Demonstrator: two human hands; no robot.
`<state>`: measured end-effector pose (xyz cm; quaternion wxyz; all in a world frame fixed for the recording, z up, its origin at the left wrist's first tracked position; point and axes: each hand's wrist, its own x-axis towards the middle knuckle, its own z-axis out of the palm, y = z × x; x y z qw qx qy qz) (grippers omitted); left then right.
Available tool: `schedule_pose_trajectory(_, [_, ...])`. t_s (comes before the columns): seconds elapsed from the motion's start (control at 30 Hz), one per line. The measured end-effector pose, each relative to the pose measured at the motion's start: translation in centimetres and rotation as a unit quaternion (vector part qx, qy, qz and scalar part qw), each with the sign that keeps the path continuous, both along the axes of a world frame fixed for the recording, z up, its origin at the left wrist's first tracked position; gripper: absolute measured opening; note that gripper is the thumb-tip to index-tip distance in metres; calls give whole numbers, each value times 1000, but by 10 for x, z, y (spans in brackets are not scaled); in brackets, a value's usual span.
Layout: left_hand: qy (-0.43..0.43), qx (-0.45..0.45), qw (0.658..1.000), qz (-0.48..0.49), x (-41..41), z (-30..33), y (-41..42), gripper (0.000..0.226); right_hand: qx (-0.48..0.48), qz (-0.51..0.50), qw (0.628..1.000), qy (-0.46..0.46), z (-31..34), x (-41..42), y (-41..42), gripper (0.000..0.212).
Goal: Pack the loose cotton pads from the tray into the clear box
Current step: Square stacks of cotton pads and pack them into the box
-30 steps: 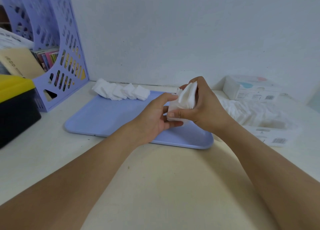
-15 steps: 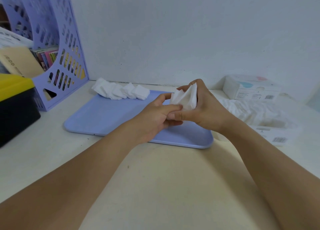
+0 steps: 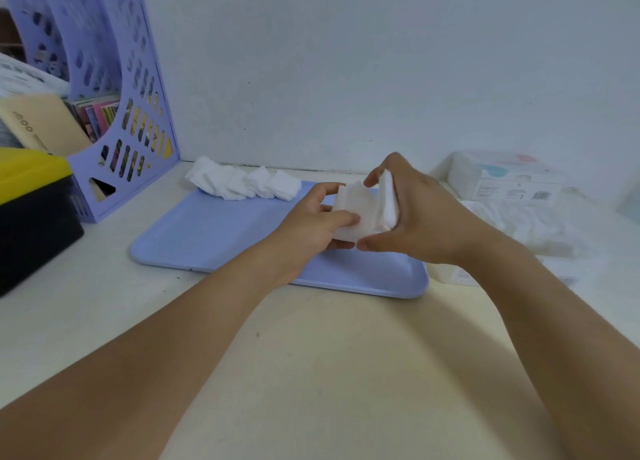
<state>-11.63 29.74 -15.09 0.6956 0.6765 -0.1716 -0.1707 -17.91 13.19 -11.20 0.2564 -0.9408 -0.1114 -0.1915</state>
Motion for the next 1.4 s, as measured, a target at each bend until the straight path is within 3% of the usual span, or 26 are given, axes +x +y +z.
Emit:
schedule_pose_trajectory(0.3, [-32, 36, 998, -39, -7, 1, -2, 56, 25, 37, 999, 14, -20, 10, 5, 70])
schedule_pose_trajectory(0.53, [-41, 37, 997, -50, -5, 0, -1, 50, 53, 63, 997, 14, -26, 13, 7, 68])
schedule_pose_trajectory(0.7, [65, -61, 995, -48, -11, 10, 0, 24, 117, 70, 991, 4, -27, 15, 4, 67])
schedule_pose_trajectory(1.17, [46, -61, 997, -28, -7, 3, -1, 27, 262, 65, 963, 10, -23, 17, 2, 69])
schedule_pose_trajectory(1.4, [53, -81, 995, -24, -5, 4, -1, 34, 203, 37, 978, 13, -20, 17, -1, 69])
